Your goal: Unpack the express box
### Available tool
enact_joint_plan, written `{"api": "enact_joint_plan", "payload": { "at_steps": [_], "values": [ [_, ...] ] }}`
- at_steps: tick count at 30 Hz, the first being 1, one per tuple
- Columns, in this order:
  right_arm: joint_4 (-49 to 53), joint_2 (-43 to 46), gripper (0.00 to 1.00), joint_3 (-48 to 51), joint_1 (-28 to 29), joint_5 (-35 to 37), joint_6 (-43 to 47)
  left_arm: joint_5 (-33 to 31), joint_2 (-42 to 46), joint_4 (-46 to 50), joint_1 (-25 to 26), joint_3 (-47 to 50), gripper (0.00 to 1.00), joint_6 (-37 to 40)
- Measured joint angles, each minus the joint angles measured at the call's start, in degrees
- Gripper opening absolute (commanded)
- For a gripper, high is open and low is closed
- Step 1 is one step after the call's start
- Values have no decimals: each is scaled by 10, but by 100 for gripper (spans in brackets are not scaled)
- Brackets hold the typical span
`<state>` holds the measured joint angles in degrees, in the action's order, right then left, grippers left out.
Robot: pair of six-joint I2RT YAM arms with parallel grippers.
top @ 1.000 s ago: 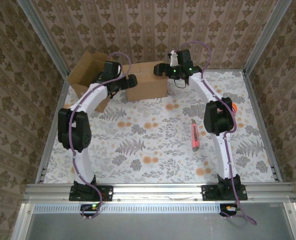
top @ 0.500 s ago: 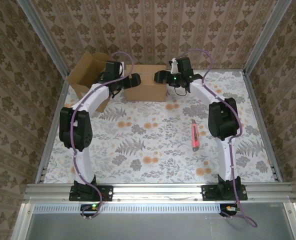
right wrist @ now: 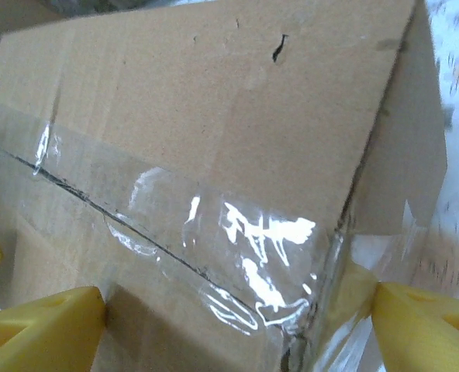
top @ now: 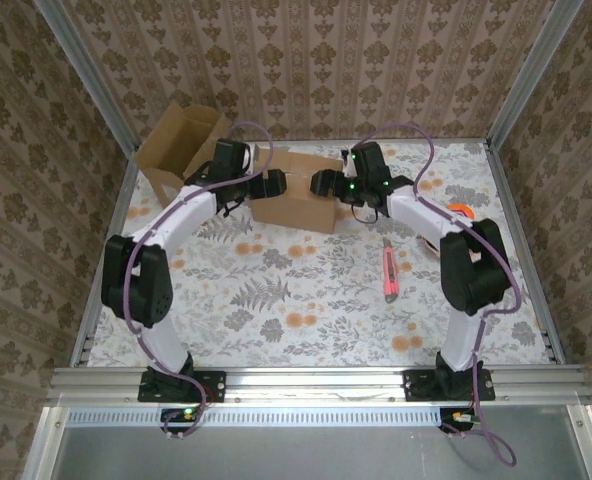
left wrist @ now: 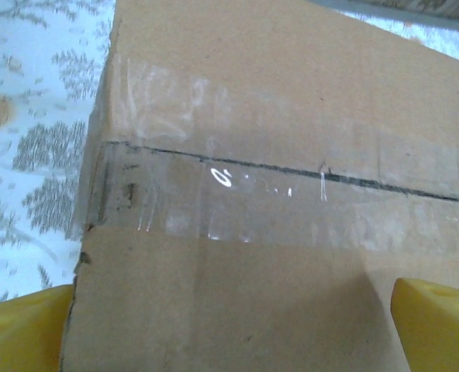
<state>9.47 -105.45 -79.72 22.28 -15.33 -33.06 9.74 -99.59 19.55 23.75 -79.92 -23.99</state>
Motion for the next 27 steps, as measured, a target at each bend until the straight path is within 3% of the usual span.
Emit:
{"api": "enact_joint_plan", "payload": {
  "at_steps": [10, 17, 22, 27],
  "values": [
    [29, 182, 89, 177, 118, 139, -52, -25, 102, 27, 51, 104, 100, -4],
    [31, 283, 92, 269, 205, 232, -130, -35, 141, 61, 85, 118, 100, -4],
    [32, 324, 100, 306, 263, 266, -170, -40, 155, 64, 92, 117, 100, 0],
    [37, 343, 100, 320, 288, 268, -189, -41, 150, 71, 94, 100, 100, 3]
  ]
}}
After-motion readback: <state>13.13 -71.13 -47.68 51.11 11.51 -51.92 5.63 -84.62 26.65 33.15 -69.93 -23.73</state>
